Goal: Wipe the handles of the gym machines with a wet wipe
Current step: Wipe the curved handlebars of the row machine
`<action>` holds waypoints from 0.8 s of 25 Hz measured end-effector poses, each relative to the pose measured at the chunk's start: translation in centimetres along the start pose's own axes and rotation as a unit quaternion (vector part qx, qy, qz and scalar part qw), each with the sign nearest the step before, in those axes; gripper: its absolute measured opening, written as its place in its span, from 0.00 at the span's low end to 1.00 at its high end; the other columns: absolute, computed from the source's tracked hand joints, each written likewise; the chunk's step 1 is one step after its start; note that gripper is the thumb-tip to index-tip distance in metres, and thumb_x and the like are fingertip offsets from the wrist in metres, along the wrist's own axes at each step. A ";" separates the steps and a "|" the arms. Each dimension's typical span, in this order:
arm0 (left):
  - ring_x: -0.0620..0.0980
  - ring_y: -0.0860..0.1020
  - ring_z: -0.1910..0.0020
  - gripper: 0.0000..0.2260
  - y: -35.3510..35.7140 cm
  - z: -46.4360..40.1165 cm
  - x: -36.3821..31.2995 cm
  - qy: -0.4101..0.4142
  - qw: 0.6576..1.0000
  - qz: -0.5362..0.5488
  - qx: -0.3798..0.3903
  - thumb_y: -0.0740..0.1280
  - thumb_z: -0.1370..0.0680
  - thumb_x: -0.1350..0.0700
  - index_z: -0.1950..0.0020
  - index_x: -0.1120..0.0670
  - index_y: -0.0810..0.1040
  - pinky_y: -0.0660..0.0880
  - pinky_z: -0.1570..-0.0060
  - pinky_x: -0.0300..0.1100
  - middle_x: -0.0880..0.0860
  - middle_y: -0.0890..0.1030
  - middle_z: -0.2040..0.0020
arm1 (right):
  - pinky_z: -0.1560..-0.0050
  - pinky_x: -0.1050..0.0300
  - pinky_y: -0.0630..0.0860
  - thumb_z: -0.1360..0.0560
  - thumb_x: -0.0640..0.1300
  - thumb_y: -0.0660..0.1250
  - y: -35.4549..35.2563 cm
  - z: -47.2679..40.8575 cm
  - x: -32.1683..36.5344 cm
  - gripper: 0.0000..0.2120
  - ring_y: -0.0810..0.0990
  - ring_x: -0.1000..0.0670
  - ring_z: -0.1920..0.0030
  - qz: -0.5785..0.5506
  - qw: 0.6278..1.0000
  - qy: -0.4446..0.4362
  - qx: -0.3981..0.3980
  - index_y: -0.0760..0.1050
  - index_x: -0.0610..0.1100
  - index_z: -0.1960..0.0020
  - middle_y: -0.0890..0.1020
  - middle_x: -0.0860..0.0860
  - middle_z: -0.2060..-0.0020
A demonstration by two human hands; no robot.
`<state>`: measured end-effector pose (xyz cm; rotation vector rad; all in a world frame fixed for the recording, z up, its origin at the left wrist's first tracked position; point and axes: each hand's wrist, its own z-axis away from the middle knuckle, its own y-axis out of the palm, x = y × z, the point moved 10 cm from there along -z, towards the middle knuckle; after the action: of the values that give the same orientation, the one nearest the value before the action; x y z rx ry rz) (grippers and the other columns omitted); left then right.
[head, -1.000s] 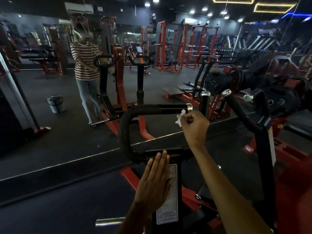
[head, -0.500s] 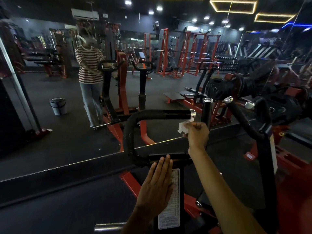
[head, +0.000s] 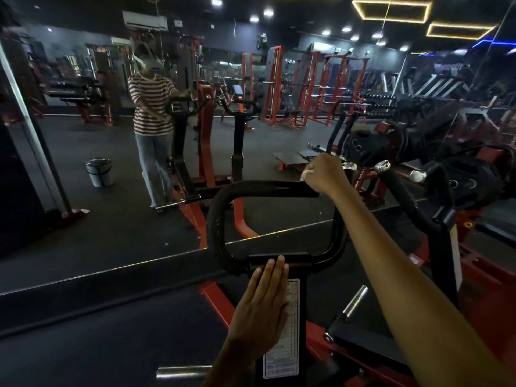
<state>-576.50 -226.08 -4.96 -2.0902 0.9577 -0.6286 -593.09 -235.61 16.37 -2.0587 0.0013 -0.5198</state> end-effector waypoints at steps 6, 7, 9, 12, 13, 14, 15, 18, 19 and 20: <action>0.57 0.56 0.24 0.28 0.0 0.0 0.1 -0.003 1.000 -0.005 0.000 0.55 0.20 0.47 0.24 0.62 0.58 0.56 0.28 0.51 0.61 0.56 0.23 | 0.57 0.51 0.79 0.27 0.33 0.65 1.9 -0.6 4.5 0.08 0.82 0.41 0.59 -0.023 0.997 -0.046 0.053 0.79 0.27 0.55 0.82 0.34 0.57; 0.57 0.56 0.24 0.28 0.0 0.0 0.1 -0.002 1.000 -0.007 -0.002 0.55 0.20 0.47 0.24 0.62 0.58 0.55 0.28 0.51 0.61 0.56 0.23 | 0.55 0.51 0.79 0.26 0.34 0.66 2.2 -0.4 5.4 0.08 0.83 0.43 0.57 -0.029 0.996 -0.063 0.053 0.80 0.29 0.54 0.83 0.36 0.56; 0.57 0.56 0.24 0.28 0.1 0.0 0.0 0.002 1.000 -0.012 -0.002 0.55 0.20 0.47 0.24 0.62 0.58 0.55 0.28 0.51 0.61 0.56 0.23 | 0.52 0.57 0.78 0.25 0.35 0.66 2.4 0.2 6.6 0.07 0.82 0.47 0.53 -0.044 0.993 -0.099 0.055 0.81 0.33 0.52 0.84 0.40 0.53; 0.57 0.55 0.24 0.29 0.2 0.0 0.1 0.002 1.000 -0.011 0.002 0.55 0.20 0.47 0.24 0.62 0.59 0.55 0.28 0.51 0.61 0.56 0.23 | 0.58 0.69 0.70 0.24 0.32 0.63 2.7 0.9 7.0 0.10 0.78 0.53 0.56 -0.030 0.987 -0.136 0.085 0.81 0.37 0.48 0.82 0.43 0.48; 0.57 0.55 0.24 0.29 0.3 0.0 0.1 0.002 1.000 -0.010 0.003 0.55 0.20 0.47 0.24 0.62 0.58 0.55 0.28 0.51 0.61 0.56 0.23 | 0.61 0.70 0.68 0.25 0.31 0.62 2.7 1.0 6.7 0.11 0.76 0.54 0.57 -0.017 0.986 -0.141 0.091 0.81 0.37 0.47 0.82 0.43 0.47; 0.57 0.55 0.23 0.29 0.3 0.0 0.1 0.003 1.000 -0.011 0.002 0.55 0.20 0.47 0.24 0.62 0.58 0.54 0.27 0.51 0.61 0.56 0.23 | 0.61 0.70 0.67 0.25 0.30 0.61 2.5 1.0 6.1 0.12 0.75 0.54 0.58 -0.009 0.986 -0.140 0.093 0.81 0.38 0.47 0.82 0.42 0.47; 0.57 0.55 0.23 0.29 0.4 0.0 0.1 0.004 1.000 -0.012 0.002 0.55 0.20 0.47 0.24 0.62 0.58 0.54 0.27 0.51 0.61 0.56 0.23 | 0.61 0.70 0.69 0.25 0.29 0.61 2.3 1.1 5.4 0.13 0.76 0.53 0.58 -0.002 0.986 -0.136 0.092 0.80 0.38 0.47 0.81 0.41 0.47; 0.57 0.55 0.23 0.28 0.4 0.0 0.1 0.010 1.000 -0.007 0.002 0.54 0.19 0.47 0.24 0.62 0.57 0.55 0.27 0.51 0.61 0.55 0.22 | 0.49 0.59 0.76 0.26 0.28 0.61 1.0 1.2 2.5 0.13 0.80 0.47 0.51 0.025 0.991 -0.113 0.066 0.81 0.38 0.47 0.80 0.40 0.46; 0.57 0.55 0.23 0.29 0.4 0.0 0.1 0.012 1.000 -0.002 0.007 0.54 0.20 0.47 0.24 0.62 0.57 0.55 0.28 0.51 0.61 0.55 0.22 | 0.47 0.58 0.77 0.26 0.29 0.62 0.7 1.3 1.6 0.13 0.80 0.46 0.50 0.033 0.992 -0.106 0.054 0.81 0.39 0.47 0.80 0.40 0.46; 0.57 0.56 0.24 0.29 0.3 0.1 0.0 0.016 1.000 0.003 0.012 0.55 0.20 0.47 0.24 0.62 0.57 0.55 0.28 0.51 0.61 0.54 0.22 | 0.47 0.57 0.77 0.26 0.29 0.63 0.5 1.4 0.9 0.13 0.80 0.46 0.50 0.038 0.993 -0.103 0.041 0.81 0.40 0.47 0.81 0.40 0.47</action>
<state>-576.54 -226.17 -5.23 -2.0617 0.9689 -0.6695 -591.61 -234.88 15.67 -2.0141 -0.0631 -0.2548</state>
